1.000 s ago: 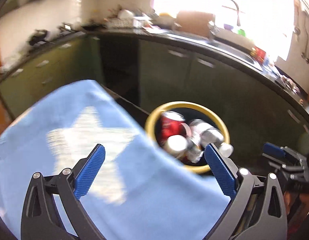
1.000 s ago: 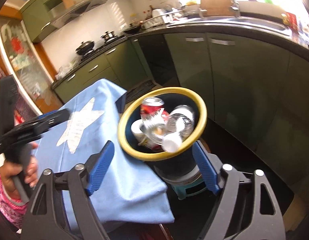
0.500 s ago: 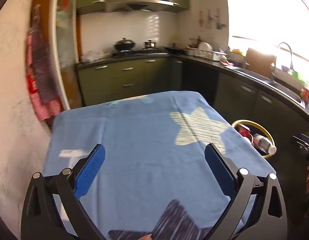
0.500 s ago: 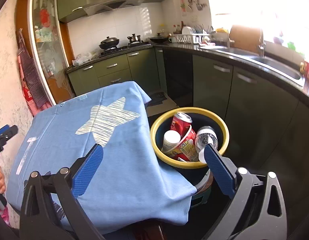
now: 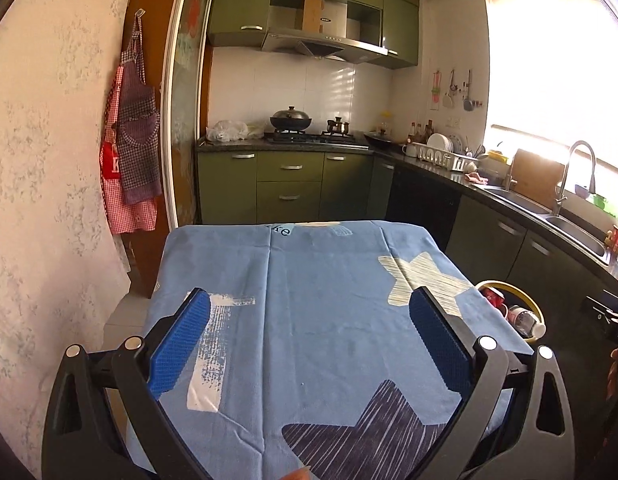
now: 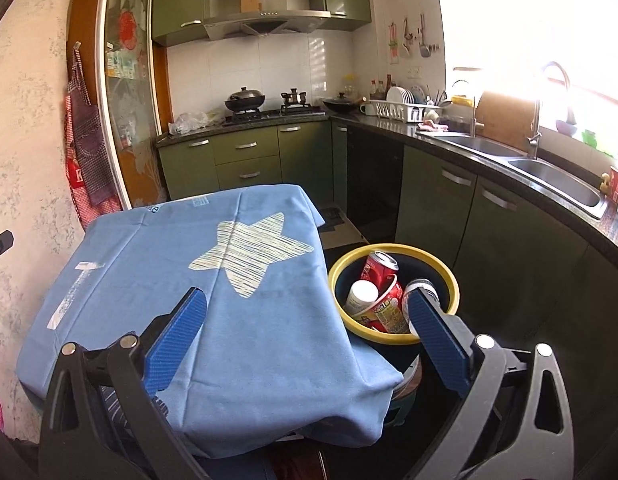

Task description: Collect trash

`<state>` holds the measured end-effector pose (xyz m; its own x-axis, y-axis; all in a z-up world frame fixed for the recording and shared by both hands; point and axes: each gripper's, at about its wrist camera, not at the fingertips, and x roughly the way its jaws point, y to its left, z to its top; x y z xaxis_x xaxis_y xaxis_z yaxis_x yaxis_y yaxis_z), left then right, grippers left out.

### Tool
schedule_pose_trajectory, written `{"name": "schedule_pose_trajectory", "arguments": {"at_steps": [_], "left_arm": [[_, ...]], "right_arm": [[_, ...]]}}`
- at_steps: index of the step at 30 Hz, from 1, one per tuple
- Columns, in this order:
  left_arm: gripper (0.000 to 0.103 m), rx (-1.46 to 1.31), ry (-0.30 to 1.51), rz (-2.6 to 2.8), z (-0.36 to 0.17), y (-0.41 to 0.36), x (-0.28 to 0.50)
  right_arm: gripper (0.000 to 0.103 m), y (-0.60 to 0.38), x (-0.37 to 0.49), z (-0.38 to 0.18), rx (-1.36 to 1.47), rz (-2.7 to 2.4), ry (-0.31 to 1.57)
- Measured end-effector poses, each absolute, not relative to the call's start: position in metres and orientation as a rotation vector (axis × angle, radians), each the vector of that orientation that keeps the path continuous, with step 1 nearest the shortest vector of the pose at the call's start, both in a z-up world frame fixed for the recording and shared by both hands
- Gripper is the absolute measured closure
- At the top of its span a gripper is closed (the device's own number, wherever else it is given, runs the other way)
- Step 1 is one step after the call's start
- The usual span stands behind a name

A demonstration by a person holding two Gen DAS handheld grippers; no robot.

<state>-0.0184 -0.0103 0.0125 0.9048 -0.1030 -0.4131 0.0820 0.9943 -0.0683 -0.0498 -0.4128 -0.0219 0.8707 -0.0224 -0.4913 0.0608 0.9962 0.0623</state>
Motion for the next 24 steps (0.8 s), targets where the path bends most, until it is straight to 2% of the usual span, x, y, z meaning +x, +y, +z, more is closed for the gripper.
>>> {"name": "schedule_pose_trajectory", "arguments": {"at_steps": [24], "left_arm": [[0.005, -0.027, 0.428, -0.095, 0.020, -0.026, -0.030]], "right_arm": [[0.007, -0.413, -0.056, -0.018, 0.091, -0.038, 0.491]]}}
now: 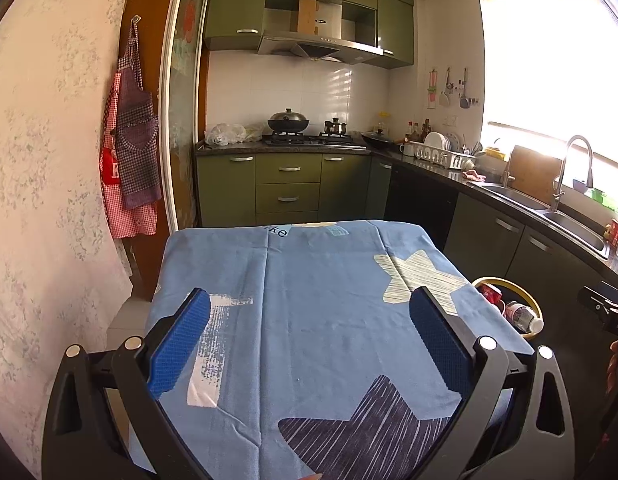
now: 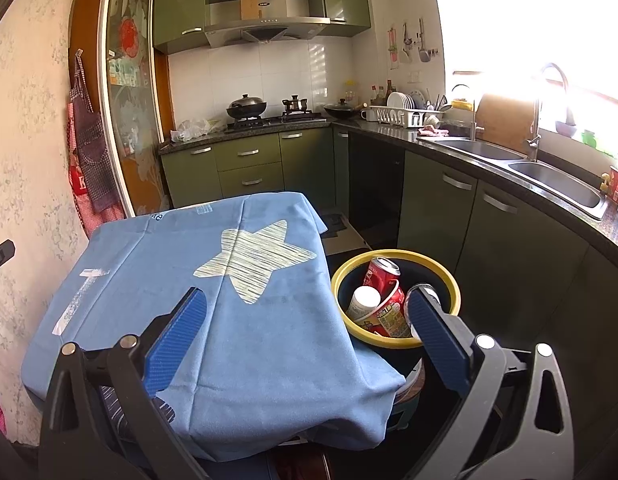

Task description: Collect trash

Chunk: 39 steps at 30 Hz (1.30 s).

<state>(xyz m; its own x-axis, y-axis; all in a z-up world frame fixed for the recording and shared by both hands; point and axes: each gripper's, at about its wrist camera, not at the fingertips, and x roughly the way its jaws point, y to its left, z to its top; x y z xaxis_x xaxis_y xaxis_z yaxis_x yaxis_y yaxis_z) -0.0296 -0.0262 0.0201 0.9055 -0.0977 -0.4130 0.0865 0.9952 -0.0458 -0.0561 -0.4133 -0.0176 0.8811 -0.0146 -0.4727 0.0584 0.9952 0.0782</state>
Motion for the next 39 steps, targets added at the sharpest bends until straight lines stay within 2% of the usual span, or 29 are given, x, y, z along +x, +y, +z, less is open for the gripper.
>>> {"name": "schedule_pose_trajectory", "arguments": {"at_steps": [39], "left_arm": [[0.005, -0.028, 0.442, -0.093, 0.0171, -0.0239, -0.0274]], "right_arm": [[0.007, -0.4163, -0.0557, -0.0147, 0.094, -0.043, 0.485]]}}
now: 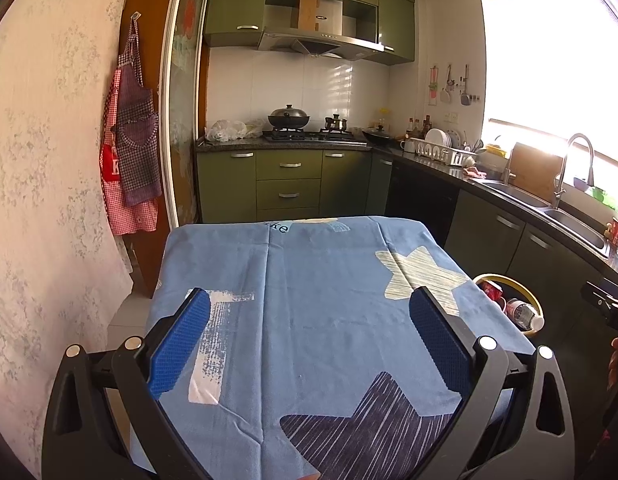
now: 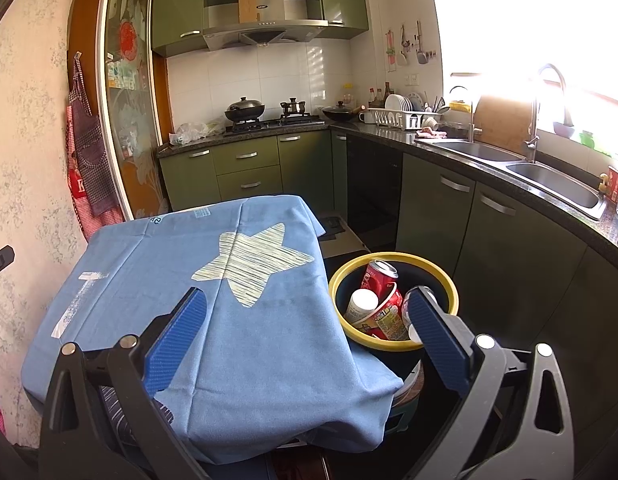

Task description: Collect trash

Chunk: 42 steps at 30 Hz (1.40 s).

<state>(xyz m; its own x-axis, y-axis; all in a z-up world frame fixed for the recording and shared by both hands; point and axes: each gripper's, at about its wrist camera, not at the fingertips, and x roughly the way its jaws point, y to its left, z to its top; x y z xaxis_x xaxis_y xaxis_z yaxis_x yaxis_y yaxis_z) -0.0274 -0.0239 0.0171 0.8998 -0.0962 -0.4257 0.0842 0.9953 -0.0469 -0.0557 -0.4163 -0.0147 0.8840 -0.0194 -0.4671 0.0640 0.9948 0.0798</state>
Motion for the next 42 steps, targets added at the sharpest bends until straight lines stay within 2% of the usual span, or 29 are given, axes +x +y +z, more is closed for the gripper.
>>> {"name": "schedule_pose_trajectory", "arguments": {"at_steps": [42], "left_arm": [[0.005, -0.044, 0.455, -0.110, 0.0147, -0.0239, -0.0269]], "right_arm": [[0.007, -0.4162, -0.0553, -0.0199, 0.092, -0.040, 0.490]]}}
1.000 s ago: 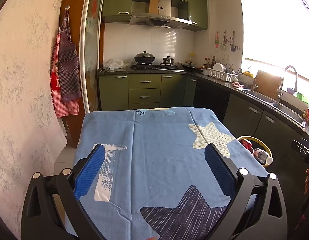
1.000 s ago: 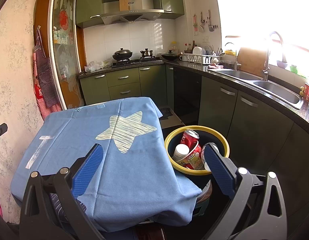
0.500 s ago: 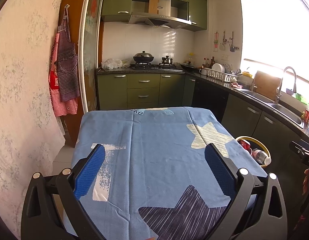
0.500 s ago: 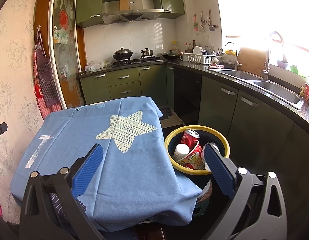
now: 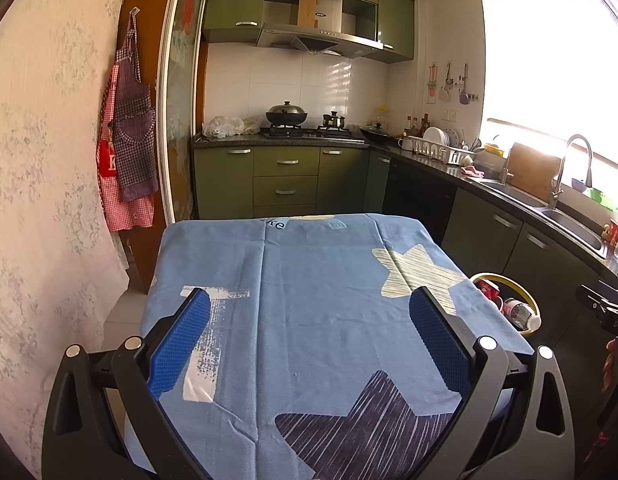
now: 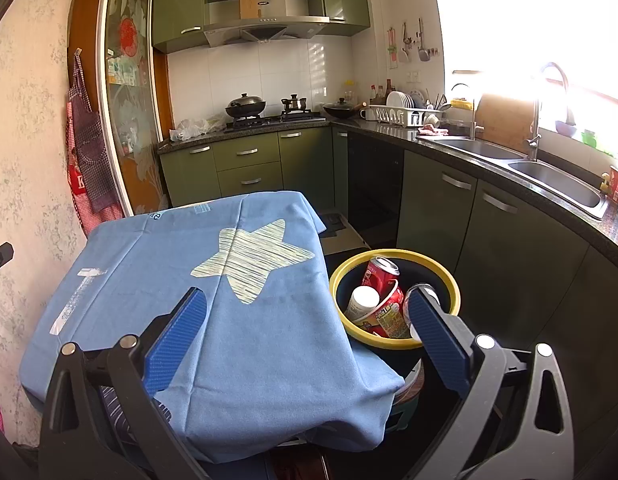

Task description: Collect trash

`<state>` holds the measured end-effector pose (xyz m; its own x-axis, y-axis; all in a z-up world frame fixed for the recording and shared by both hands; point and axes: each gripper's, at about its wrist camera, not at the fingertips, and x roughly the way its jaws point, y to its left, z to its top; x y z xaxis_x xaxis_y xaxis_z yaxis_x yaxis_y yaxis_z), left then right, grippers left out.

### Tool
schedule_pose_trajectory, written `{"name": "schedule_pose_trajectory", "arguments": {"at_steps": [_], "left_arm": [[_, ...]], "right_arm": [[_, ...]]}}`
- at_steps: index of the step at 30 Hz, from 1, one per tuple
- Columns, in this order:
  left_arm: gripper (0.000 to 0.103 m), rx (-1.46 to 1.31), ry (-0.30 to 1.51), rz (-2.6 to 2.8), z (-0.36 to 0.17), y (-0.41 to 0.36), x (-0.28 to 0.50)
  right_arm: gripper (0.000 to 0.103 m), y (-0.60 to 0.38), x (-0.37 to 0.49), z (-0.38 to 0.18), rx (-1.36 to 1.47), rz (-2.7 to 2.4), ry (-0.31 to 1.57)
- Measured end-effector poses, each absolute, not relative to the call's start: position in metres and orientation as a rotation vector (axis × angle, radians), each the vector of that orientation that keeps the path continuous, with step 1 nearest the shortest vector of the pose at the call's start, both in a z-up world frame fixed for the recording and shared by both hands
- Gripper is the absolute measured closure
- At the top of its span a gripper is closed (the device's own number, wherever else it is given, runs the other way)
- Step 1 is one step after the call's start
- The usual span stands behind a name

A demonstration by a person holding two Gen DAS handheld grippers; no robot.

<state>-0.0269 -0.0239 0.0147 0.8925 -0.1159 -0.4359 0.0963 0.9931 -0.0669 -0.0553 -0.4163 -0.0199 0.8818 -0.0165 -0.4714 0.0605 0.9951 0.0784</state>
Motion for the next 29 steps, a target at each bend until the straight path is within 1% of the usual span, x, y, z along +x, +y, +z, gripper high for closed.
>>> {"name": "schedule_pose_trajectory", "arguments": {"at_steps": [5, 12, 19, 25, 29], "left_arm": [[0.005, -0.079, 0.456, -0.133, 0.013, -0.022, -0.024], [0.005, -0.047, 0.426, -0.112, 0.014, -0.028, -0.025], [0.005, -0.044, 0.452, -0.110, 0.010, -0.029, -0.017], [0.005, -0.058, 0.524, -0.093, -0.006, -0.017, 0.016], [0.005, -0.023, 0.573, -0.073, -0.022, -0.011, 0.061]], "right_arm": [[0.007, -0.416, -0.055, -0.019, 0.091, -0.040, 0.490], [0.007, -0.416, -0.055, -0.019, 0.091, -0.040, 0.490], [0.007, -0.415, -0.054, -0.020, 0.089, -0.042, 0.493], [0.007, -0.407, -0.037, -0.027, 0.065, -0.018, 0.510], [0.007, -0.394, -0.003, -0.032, 0.032, 0.011, 0.538]]}}
